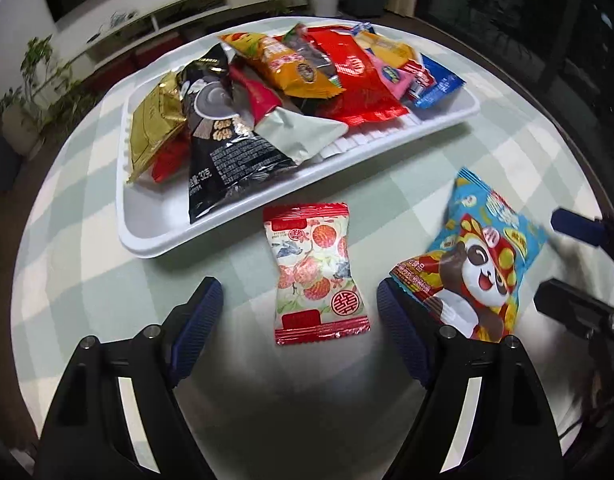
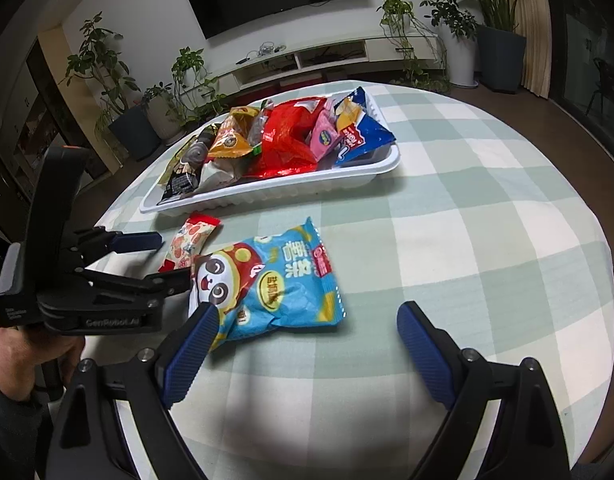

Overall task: Organize snacks
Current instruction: 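Move the left tool to the red-and-white candy packet and grasp it, then grasp the blue panda snack bag with the right tool while the left tool holds the candy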

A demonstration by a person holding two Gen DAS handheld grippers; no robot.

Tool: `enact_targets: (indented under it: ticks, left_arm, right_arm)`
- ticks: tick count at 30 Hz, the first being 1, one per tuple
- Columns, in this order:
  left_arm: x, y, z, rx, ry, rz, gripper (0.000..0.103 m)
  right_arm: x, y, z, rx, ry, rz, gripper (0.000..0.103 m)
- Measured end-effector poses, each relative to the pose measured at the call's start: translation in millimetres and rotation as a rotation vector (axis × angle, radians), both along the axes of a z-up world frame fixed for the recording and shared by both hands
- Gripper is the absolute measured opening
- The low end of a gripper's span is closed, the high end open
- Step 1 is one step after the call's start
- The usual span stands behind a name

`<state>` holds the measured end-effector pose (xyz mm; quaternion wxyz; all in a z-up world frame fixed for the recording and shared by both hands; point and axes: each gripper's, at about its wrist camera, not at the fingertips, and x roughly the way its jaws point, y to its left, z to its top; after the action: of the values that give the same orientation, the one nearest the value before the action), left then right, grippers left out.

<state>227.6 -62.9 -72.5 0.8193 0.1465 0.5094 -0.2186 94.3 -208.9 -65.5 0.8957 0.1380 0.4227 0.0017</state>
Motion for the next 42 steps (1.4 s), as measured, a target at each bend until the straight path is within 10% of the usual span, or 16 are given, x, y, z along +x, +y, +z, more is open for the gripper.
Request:
enact_targets:
  ticks: [4, 10, 24, 29, 38, 42]
  left_arm:
    - [6.7, -1.6, -0.1, -0.016, 0.014, 0.057, 0.076]
    - [8.7, 0.8, 4.7, -0.029, 0.002, 0.089, 0.035]
    - [-43.8, 39.8, 6.8, -0.176, 0.026, 0.119, 0.031]
    - [-75.3, 65.8, 7.6, -0.24, 0.032, 0.133, 0.031]
    - [-96.3, 82.3, 6.9, -0.299, 0.02, 0.14, 0.031]
    - [-96.7, 84.3, 6.5, -0.313, 0.02, 0.137, 0.031]
  right_arm:
    - [-1.0, -1.6, 0.3, 0.005, -0.001, -0.004, 0.092]
    - [-1.0, -1.4, 0.5, 0.009, -0.001, 0.003, 0.092]
    - [5.1, 21.0, -1.3, 0.016, 0.017, 0.145, 0.092]
    - [11.7, 38.4, 18.2, -0.067, 0.003, 0.335, 0.096]
    - [17.2, 72.4, 36.6, -0.533, 0.047, 0.841, 0.096]
    - [36.7, 68.6, 36.0, -0.534, 0.07, 0.918, 0.096]
